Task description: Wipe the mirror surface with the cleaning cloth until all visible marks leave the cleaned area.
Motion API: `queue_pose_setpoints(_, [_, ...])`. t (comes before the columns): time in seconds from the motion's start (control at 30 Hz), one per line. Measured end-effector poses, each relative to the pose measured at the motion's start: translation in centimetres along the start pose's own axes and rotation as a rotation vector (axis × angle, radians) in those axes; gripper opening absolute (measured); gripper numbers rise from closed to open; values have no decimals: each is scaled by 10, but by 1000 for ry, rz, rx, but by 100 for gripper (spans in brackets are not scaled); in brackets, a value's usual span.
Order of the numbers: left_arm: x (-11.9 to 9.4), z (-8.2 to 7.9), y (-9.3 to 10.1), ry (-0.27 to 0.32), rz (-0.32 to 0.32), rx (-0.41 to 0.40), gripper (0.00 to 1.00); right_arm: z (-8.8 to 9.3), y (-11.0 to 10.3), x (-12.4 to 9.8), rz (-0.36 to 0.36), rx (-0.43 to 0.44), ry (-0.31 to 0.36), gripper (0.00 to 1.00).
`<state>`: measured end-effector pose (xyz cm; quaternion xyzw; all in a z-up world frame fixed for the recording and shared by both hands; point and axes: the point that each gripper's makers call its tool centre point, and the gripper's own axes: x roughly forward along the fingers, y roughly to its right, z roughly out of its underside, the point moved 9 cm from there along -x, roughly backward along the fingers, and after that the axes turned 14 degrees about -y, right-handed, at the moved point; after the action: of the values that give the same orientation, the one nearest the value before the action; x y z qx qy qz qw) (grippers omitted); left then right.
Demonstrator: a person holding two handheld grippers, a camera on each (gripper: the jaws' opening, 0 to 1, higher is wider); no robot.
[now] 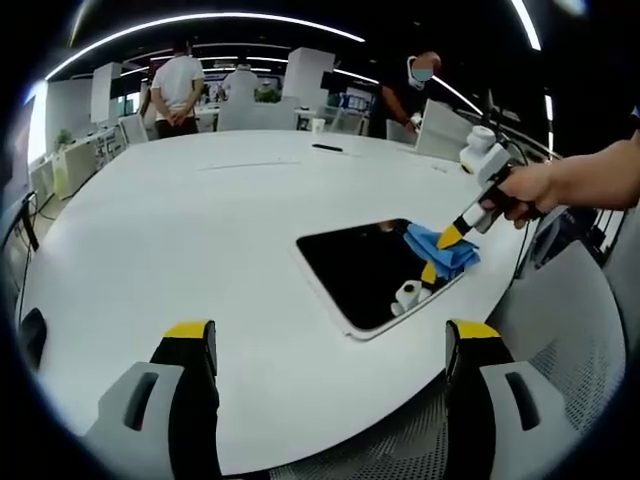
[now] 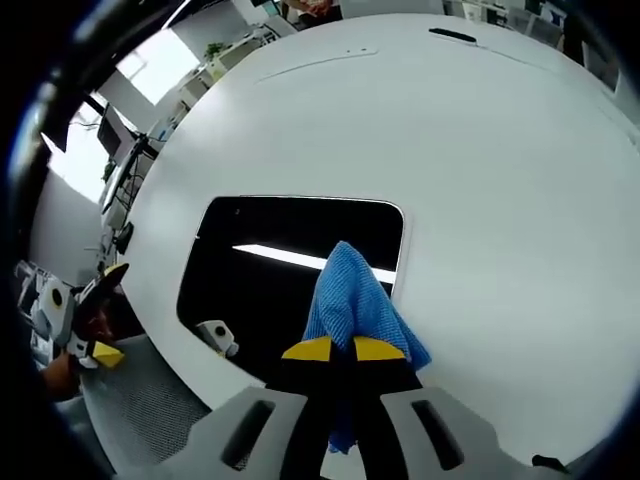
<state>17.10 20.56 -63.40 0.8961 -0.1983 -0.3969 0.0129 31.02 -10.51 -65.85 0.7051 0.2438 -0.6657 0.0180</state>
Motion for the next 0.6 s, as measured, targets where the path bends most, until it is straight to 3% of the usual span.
queue_pose_setpoints(0.6, [0,1,0,-5,-3,1,94,31,-2,2,-25,47,0,0])
